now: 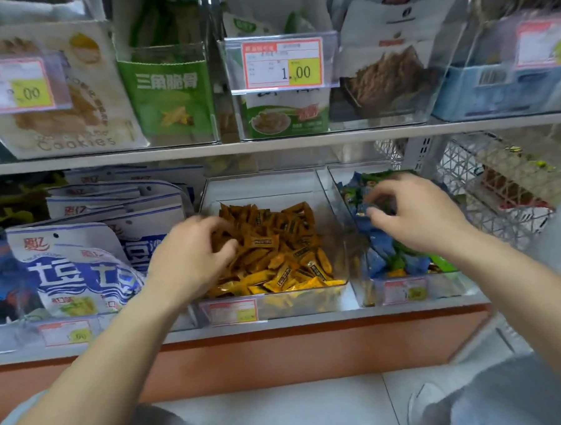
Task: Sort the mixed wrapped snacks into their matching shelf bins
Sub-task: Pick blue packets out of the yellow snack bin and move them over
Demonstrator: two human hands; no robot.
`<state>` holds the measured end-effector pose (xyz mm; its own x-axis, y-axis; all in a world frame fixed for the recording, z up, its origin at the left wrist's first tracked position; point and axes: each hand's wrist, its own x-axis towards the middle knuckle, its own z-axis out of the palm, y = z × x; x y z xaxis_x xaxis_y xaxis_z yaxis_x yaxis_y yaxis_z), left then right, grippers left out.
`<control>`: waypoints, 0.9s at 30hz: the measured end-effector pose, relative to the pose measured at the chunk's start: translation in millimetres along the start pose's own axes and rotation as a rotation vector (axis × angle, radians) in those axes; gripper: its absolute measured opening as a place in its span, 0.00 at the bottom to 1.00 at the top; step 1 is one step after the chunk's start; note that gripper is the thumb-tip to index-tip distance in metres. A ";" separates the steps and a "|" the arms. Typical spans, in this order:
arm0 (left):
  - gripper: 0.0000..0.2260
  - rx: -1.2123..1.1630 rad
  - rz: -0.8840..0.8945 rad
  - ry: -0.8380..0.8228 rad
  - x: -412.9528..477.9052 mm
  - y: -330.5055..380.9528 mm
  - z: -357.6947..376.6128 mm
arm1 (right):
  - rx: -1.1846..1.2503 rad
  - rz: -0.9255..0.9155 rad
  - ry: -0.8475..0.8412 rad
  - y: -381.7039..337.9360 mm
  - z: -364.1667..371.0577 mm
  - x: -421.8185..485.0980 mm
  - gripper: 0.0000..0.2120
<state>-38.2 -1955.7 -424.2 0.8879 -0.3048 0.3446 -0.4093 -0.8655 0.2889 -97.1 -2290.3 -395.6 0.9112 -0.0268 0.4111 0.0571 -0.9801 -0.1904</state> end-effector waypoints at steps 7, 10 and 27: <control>0.20 0.003 -0.178 -0.018 -16.4 -30.3 -6.8 | 0.357 -0.269 -0.459 -119.0 72.3 45.5 0.12; 0.19 -0.062 -0.277 -0.046 -18.9 -42.4 -6.1 | 0.315 -0.393 -0.779 -150.7 115.8 59.9 0.20; 0.17 -0.070 -0.180 -0.068 -25.7 -51.1 3.4 | -0.593 -0.259 -0.768 -95.5 111.3 118.6 0.27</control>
<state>-39.4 -1905.0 -450.9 0.9591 -0.1761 0.2215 -0.2544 -0.8794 0.4025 51.0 -2178.0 -427.9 0.9279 0.1302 -0.3494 0.2688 -0.8830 0.3848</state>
